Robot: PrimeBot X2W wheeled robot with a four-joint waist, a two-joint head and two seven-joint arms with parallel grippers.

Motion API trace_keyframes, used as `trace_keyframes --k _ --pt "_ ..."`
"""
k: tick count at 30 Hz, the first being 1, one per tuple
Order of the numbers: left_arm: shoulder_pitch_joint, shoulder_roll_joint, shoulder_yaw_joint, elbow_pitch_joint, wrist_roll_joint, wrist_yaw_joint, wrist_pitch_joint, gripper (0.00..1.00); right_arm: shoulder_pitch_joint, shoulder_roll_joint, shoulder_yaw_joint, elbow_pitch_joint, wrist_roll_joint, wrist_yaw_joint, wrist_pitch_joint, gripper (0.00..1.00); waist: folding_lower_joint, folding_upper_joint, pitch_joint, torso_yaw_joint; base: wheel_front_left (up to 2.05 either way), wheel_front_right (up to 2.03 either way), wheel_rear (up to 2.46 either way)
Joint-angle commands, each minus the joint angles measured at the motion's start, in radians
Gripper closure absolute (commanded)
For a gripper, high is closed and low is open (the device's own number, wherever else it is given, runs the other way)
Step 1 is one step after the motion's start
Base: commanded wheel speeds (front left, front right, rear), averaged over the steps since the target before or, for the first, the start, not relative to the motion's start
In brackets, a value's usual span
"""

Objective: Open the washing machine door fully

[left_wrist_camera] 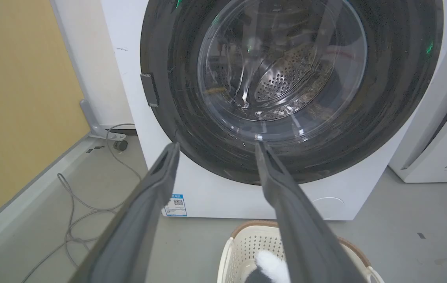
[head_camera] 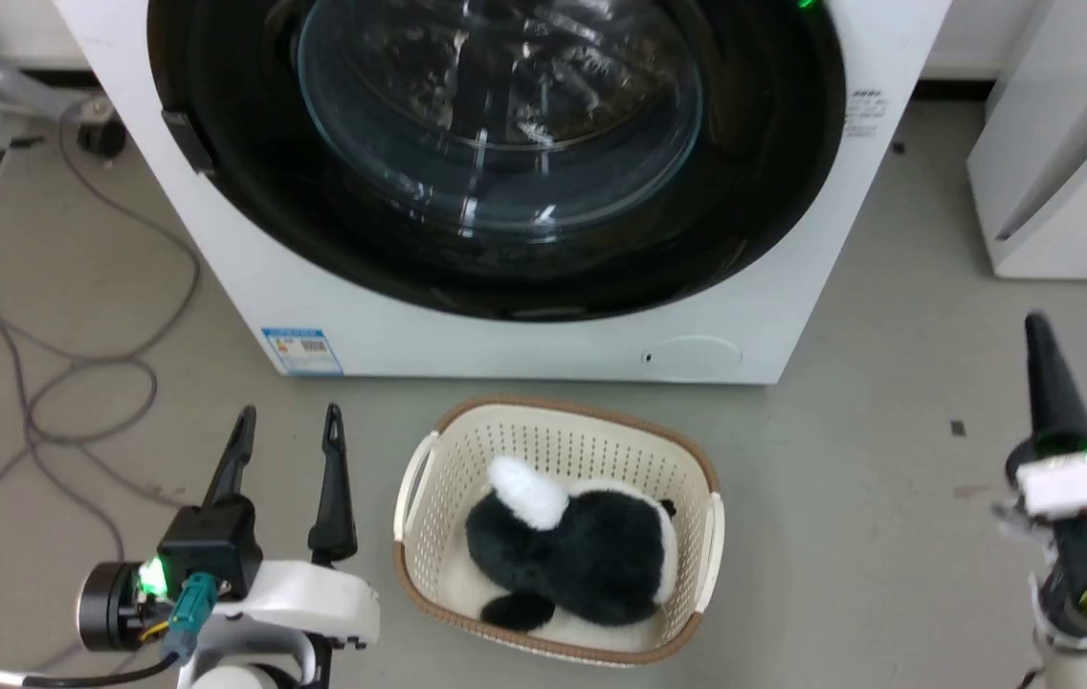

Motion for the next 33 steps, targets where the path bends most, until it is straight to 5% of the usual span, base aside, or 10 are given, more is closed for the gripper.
trace_keyframes --k 1,33 --pt "-0.019 0.001 -0.001 -0.006 -0.002 0.004 -0.008 0.0 -0.033 -0.012 -0.007 0.012 0.031 0.001 0.004 1.0 -0.0001 -0.0001 0.014 0.006 0.0 0.0 0.0" --pt "-0.149 0.001 -0.06 -0.031 -0.054 0.068 -0.075 0.0 -0.72 -0.205 0.113 0.447 0.264 0.001 0.07 1.0 -0.0001 -0.0001 0.253 0.114 0.0 0.0 0.0"
